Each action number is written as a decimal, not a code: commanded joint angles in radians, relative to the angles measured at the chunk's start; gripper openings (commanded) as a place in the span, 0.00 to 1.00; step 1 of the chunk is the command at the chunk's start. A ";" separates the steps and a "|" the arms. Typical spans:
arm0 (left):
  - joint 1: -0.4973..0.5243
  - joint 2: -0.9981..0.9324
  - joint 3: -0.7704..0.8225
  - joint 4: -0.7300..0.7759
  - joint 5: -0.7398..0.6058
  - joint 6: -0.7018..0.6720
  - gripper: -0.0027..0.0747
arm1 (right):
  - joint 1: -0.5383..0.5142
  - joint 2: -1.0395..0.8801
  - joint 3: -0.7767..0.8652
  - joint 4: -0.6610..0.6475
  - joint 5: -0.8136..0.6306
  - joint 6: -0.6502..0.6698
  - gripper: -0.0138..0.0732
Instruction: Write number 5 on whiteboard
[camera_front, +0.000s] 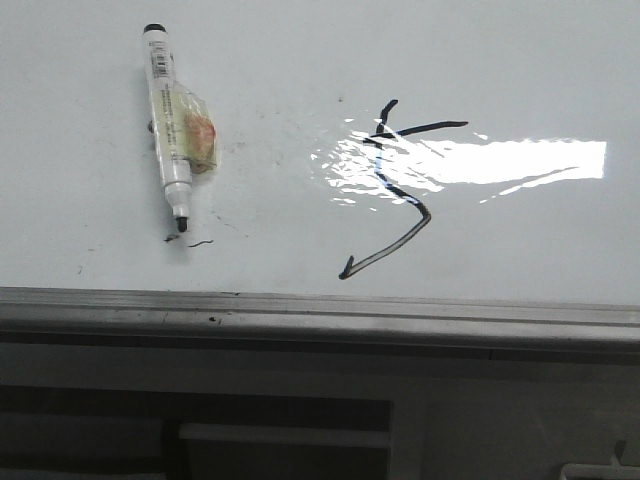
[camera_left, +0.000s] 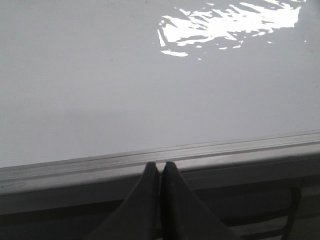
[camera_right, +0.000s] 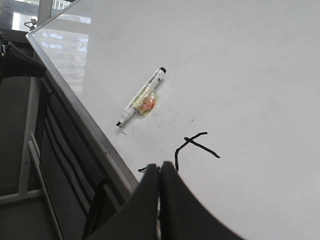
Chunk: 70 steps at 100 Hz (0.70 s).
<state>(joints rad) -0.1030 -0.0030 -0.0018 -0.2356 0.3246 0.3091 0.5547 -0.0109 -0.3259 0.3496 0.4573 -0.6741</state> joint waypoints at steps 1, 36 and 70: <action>-0.007 -0.028 0.026 -0.007 -0.075 -0.010 0.01 | -0.004 0.013 -0.025 0.003 -0.081 0.001 0.10; -0.007 -0.028 0.026 -0.007 -0.075 -0.010 0.01 | -0.007 0.006 0.007 0.003 -0.074 0.001 0.10; -0.007 -0.028 0.026 -0.007 -0.075 -0.010 0.01 | -0.297 -0.016 0.200 -0.494 -0.156 0.701 0.10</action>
<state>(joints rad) -0.1030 -0.0030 -0.0018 -0.2356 0.3232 0.3075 0.3334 -0.0109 -0.1453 -0.0098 0.3854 -0.1561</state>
